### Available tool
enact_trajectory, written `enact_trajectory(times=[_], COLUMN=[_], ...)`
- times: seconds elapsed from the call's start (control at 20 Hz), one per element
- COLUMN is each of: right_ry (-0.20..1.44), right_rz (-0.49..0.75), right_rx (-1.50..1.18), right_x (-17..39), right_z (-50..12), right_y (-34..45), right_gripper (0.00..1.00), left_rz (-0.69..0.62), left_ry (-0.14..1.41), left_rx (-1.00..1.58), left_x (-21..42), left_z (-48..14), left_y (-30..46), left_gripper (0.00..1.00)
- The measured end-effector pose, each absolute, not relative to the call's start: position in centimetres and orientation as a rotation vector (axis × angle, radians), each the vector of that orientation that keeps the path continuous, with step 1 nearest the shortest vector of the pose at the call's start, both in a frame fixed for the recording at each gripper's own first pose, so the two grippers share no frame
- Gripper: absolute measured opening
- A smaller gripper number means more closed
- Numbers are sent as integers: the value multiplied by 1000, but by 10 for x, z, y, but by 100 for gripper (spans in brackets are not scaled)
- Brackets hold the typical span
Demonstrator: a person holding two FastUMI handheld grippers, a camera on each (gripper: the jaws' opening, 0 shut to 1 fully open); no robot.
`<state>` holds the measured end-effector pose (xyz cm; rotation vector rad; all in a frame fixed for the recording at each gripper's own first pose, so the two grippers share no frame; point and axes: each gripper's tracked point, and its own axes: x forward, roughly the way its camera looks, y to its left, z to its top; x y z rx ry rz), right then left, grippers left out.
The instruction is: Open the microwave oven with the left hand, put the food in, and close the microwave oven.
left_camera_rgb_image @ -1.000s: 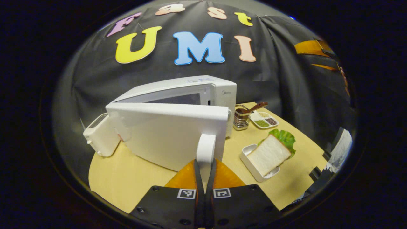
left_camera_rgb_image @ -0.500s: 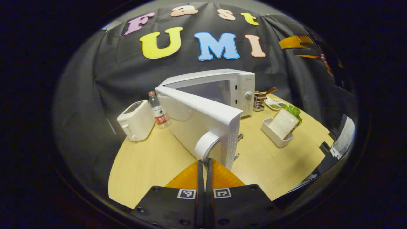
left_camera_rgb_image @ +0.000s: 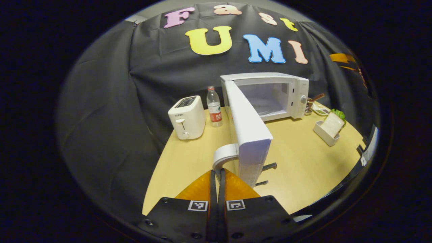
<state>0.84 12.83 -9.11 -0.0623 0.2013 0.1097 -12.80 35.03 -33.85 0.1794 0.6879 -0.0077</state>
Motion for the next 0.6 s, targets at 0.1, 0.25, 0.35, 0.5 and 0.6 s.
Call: enact_trajectory(times=[0.1, 0.25, 0.35, 0.5, 0.6], right_ry=[196, 205, 226, 250, 268], right_rz=[107, 99, 92, 72, 50], right_rx=[-72, -77, -74, -80, -84], right_x=[9, 6, 3, 2, 1], right_z=[-88, -94, -100, -107, -114], right_y=[135, 139, 136, 120, 101], right_gripper=[98, 97, 98, 98, 98], left_rz=[-36, -64, -63, -40, -12], left_ry=[685, 668, 660, 653, 619], left_rx=[156, 177, 159, 114, 88], left_x=[-124, -126, -127, -131, -135], left_z=[-338, -340, -338, -335, -317], left_y=[363, 361, 361, 362, 360], left_gripper=[6, 6, 6, 6, 6])
